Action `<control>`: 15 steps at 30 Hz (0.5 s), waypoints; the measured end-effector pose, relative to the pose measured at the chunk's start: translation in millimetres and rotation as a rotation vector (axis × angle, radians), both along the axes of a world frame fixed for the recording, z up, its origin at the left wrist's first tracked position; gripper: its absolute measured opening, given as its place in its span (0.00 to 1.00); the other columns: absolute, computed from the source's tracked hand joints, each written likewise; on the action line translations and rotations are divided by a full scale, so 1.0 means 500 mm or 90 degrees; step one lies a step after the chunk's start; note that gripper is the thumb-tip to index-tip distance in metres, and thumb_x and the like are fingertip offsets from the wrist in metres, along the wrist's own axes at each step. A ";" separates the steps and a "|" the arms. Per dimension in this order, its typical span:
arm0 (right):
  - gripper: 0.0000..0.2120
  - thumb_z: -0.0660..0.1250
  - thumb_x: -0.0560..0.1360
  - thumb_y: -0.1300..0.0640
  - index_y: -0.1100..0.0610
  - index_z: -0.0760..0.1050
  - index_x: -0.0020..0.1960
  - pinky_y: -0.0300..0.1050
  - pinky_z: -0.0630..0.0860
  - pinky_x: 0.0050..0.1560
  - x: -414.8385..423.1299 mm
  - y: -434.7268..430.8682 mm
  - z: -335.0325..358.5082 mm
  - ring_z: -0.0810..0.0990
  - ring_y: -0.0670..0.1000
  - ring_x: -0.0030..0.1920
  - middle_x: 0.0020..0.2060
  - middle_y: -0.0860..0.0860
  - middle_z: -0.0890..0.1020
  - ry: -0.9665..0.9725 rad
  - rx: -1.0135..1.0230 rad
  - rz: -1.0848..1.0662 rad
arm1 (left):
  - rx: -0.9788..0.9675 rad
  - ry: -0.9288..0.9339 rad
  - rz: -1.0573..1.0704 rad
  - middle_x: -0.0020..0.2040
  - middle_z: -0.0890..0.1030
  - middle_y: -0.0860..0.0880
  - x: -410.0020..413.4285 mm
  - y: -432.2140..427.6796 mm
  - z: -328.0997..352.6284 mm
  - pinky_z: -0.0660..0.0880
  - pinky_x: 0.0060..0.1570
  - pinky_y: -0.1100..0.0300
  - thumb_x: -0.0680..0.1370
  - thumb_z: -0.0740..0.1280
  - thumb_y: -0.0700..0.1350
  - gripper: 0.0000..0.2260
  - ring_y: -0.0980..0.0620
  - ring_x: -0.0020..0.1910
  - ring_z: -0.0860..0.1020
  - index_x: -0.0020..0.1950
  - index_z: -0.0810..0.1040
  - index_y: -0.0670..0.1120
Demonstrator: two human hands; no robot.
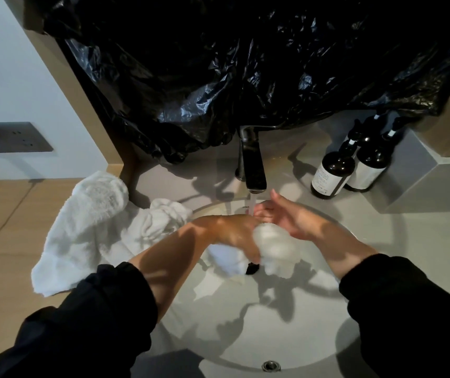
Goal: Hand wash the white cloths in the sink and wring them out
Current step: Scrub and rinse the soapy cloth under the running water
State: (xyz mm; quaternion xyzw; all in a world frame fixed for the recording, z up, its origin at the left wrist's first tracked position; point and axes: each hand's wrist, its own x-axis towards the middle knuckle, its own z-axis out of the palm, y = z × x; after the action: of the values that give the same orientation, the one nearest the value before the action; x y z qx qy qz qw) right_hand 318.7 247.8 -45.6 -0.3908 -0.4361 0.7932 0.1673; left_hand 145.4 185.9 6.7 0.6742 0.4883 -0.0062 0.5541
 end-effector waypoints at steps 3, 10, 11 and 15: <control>0.38 0.47 0.72 0.29 0.62 0.76 0.53 0.40 0.79 0.46 -0.003 -0.004 0.000 0.84 0.50 0.44 0.44 0.55 0.85 -0.139 -0.060 0.163 | 0.040 0.082 -0.020 0.41 0.76 0.59 0.005 -0.001 0.003 0.70 0.34 0.74 0.71 0.73 0.43 0.12 0.59 0.42 0.76 0.53 0.76 0.47; 0.35 0.71 0.69 0.41 0.64 0.69 0.66 0.45 0.76 0.60 0.051 -0.056 0.014 0.81 0.51 0.54 0.54 0.52 0.81 -0.173 -0.094 0.282 | 0.109 0.298 -0.101 0.37 0.77 0.50 0.003 0.015 -0.036 0.74 0.36 0.59 0.65 0.75 0.47 0.12 0.49 0.36 0.77 0.44 0.78 0.45; 0.36 0.75 0.67 0.43 0.64 0.69 0.64 0.45 0.78 0.56 0.047 -0.061 0.015 0.82 0.51 0.52 0.53 0.54 0.81 -0.159 -0.087 0.336 | 0.133 0.309 -0.110 0.36 0.75 0.52 0.005 0.021 -0.034 0.71 0.35 0.61 0.67 0.74 0.46 0.11 0.50 0.36 0.75 0.44 0.77 0.45; 0.16 0.75 0.63 0.56 0.61 0.78 0.48 0.43 0.80 0.41 0.029 -0.042 0.038 0.84 0.50 0.38 0.38 0.52 0.85 -0.213 -0.006 0.324 | 0.229 0.261 -0.015 0.39 0.74 0.56 -0.014 0.027 -0.061 0.69 0.38 0.62 0.68 0.75 0.50 0.13 0.51 0.42 0.75 0.42 0.71 0.53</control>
State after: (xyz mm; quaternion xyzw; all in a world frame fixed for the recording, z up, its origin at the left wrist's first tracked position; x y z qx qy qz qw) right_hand 333.3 226.6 -26.7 -0.3949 -0.5380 0.7361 -0.1130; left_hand 138.4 199.4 -23.6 0.7521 0.5758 -0.0621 0.3147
